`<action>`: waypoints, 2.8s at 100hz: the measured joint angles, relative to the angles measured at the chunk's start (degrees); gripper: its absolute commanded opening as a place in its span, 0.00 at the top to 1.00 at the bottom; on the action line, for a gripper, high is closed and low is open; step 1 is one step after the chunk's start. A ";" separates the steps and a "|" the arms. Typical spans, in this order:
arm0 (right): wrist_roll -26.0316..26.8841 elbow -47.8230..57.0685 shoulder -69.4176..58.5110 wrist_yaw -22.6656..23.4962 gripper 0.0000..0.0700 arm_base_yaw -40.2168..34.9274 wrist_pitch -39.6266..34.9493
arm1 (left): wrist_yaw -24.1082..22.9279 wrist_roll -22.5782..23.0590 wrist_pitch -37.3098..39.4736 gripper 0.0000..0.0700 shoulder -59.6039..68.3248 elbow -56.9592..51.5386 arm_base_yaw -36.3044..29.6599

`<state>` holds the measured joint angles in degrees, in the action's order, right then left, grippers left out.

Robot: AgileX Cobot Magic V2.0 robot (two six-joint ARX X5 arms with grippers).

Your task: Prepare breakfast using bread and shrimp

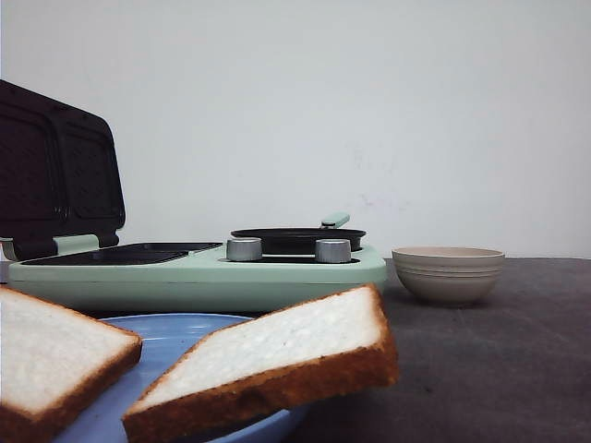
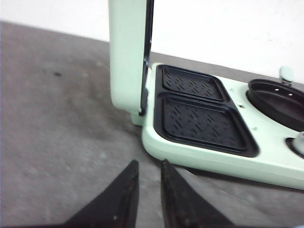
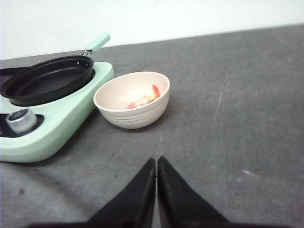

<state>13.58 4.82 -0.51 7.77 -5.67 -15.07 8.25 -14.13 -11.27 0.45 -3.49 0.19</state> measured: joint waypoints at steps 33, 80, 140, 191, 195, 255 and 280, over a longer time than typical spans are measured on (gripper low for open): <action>8.13 11.47 -13.29 5.49 1.00 0.00 -8.55 | 7.96 -2.62 -7.17 0.99 9.88 -14.88 -0.04; 7.21 25.27 -32.63 14.73 1.00 0.00 -16.90 | 16.20 -1.01 -23.96 0.99 28.76 -29.83 -0.11; 7.23 25.31 -32.48 19.10 0.90 0.00 -17.11 | 22.80 -0.87 -35.47 0.53 34.07 -29.83 -0.72; 7.23 25.31 -32.48 20.59 0.87 0.00 -17.11 | 23.58 -1.03 -40.17 0.49 49.62 -29.83 -5.22; 7.23 25.31 -32.48 20.59 0.87 0.00 -17.11 | 23.15 -1.05 -40.09 0.49 50.07 -29.83 -5.38; 7.23 25.31 -32.48 20.59 0.87 0.00 -17.11 | 22.12 -0.85 -37.92 0.49 59.32 -29.83 -11.58; 7.26 25.31 -32.48 20.59 0.87 0.00 -17.11 | 22.10 -0.83 -36.57 1.00 60.24 -29.86 -12.85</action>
<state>20.84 30.13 -32.99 28.36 -5.67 -32.18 30.35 -14.96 -47.83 60.69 -33.34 -12.67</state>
